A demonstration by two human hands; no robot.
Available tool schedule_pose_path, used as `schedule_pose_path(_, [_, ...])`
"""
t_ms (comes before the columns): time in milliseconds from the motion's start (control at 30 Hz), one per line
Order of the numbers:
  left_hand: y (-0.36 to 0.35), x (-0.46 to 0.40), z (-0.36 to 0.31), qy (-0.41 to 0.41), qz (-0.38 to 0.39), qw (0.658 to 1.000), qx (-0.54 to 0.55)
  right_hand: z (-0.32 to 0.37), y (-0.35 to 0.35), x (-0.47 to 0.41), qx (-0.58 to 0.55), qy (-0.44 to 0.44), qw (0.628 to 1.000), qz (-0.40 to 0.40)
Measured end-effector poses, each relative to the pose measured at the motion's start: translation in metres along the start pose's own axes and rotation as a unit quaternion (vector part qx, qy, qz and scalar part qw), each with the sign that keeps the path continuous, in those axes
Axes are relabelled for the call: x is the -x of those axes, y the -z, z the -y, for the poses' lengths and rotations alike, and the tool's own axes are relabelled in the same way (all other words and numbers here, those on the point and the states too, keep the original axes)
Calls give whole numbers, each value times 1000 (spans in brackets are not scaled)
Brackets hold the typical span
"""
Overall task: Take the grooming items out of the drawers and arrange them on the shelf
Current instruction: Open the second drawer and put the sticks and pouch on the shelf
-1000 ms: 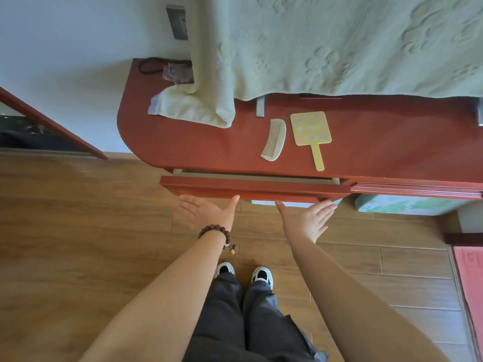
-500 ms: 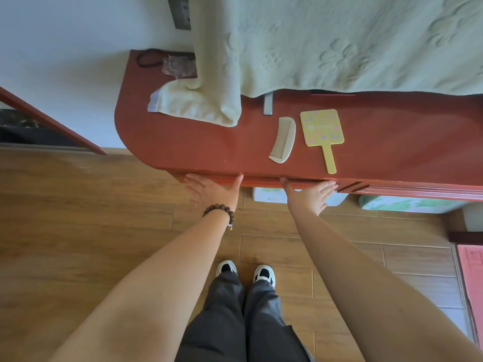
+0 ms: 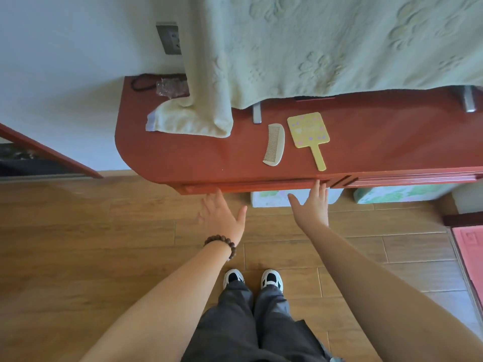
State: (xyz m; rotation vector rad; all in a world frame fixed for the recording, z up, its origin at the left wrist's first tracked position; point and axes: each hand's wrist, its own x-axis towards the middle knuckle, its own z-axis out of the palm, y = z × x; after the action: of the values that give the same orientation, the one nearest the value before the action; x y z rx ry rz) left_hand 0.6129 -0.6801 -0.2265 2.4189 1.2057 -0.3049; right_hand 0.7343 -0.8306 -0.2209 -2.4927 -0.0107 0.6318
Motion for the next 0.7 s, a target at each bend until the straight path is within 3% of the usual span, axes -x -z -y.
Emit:
schedule_pose_path(200, [9,33,-26,-214,4,976,-38,-34,41,50,41,8,999,-25])
schedule_pose_path(367, [-3,53,-72,-329,5,943,-47,-74,71,76,66,-14,993,-93])
schedule_pose_path(500, [-12,72,-111,-379,22,924,-39,-108,95,84,75,-31,988,-132])
schedule_pose_path(700, [-31,89,-155,-378,37,922,-76,-159,129,67,52,-79,986,-137])
